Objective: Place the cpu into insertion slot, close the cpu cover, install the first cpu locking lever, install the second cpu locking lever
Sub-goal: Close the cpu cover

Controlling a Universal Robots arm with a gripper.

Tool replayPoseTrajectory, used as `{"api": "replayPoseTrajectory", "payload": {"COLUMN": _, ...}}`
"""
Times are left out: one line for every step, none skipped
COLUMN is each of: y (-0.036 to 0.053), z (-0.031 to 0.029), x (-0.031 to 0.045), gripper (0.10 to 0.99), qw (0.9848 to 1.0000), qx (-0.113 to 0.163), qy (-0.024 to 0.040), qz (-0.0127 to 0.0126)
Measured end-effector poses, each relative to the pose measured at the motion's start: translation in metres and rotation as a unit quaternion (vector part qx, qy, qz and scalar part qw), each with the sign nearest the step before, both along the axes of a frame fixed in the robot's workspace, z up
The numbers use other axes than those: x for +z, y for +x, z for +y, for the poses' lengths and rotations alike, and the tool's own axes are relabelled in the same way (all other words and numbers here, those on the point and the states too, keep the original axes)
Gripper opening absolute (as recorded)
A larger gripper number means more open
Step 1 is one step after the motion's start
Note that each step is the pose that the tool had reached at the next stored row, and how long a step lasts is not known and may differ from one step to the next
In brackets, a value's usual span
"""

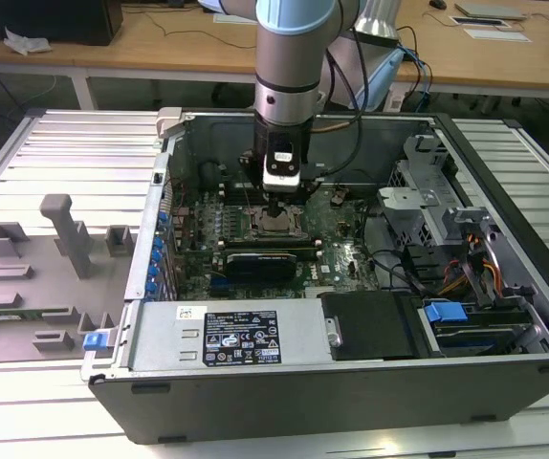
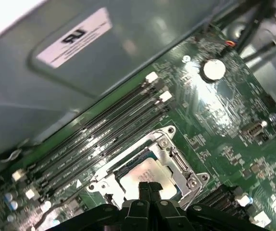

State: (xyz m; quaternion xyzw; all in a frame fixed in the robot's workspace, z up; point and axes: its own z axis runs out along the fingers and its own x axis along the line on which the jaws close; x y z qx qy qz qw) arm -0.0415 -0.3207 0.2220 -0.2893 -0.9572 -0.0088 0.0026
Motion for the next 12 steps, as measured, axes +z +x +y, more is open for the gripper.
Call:
{"api": "replayPoseTrajectory", "payload": {"y": 0.0000, "z": 0.0000, "x": 0.0000, "gripper": 0.106, "qw": 1.0000, "qx": 0.008, "qy": 0.0000, "qz": 0.0000}}
{"api": "replayPoseTrajectory", "payload": {"y": 0.0000, "z": 0.0000, "x": -0.0001, "gripper": 0.106, "qw": 0.9998, "qx": 0.018, "qy": 0.0000, "qz": 0.0000}}
{"api": "replayPoseTrajectory", "payload": {"y": 0.0000, "z": 0.0000, "x": -0.0002, "gripper": 0.106, "qw": 0.9996, "qx": 0.027, "qy": 0.0000, "qz": 0.0000}}
{"api": "replayPoseTrajectory", "payload": {"y": 0.0000, "z": 0.0000, "x": -0.0003, "gripper": 0.106, "qw": 0.9993, "qx": 0.036, "qy": 0.0000, "qz": 0.0000}}
{"api": "replayPoseTrajectory", "payload": {"y": 0.0000, "z": 0.0000, "x": -0.0004, "gripper": 0.106, "qw": 0.9986, "qx": 0.053, "qy": 0.0000, "qz": 0.0000}}
{"api": "replayPoseTrajectory", "payload": {"y": 0.0000, "z": 0.0000, "x": -0.0005, "gripper": 0.106, "qw": 0.9978, "qx": 0.067, "qy": 0.0000, "qz": 0.0000}}
{"api": "replayPoseTrajectory", "payload": {"y": 0.0000, "z": 0.0000, "x": -0.0007, "gripper": 0.106, "qw": 0.9972, "qx": 0.075, "qy": 0.0000, "qz": 0.0000}}
{"api": "replayPoseTrajectory", "payload": {"y": 0.0000, "z": 0.0000, "x": -0.0007, "gripper": 0.106, "qw": 0.9962, "qx": 0.087, "qy": 0.0000, "qz": 0.0000}}
{"api": "replayPoseTrajectory", "payload": {"y": 0.0000, "z": 0.0000, "x": -0.0007, "gripper": 0.106, "qw": 0.9954, "qx": 0.095, "qy": -0.0001, "qz": 0.0000}}
{"api": "replayPoseTrajectory", "payload": {"y": 0.0000, "z": 0.0000, "x": -0.0008, "gripper": 0.106, "qw": 0.9939, "qx": 0.110, "qy": 0.0000, "qz": 0.0000}}
{"api": "replayPoseTrajectory", "payload": {"y": 0.0000, "z": 0.0000, "x": -0.0008, "gripper": 0.106, "qw": 0.9921, "qx": 0.125, "qy": 0.0000, "qz": 0.0000}}
{"api": "replayPoseTrajectory", "payload": {"y": 0.0000, "z": 0.0000, "x": -0.0008, "gripper": 0.106, "qw": 0.9911, "qx": 0.133, "qy": 0.0000, "qz": 0.0000}}
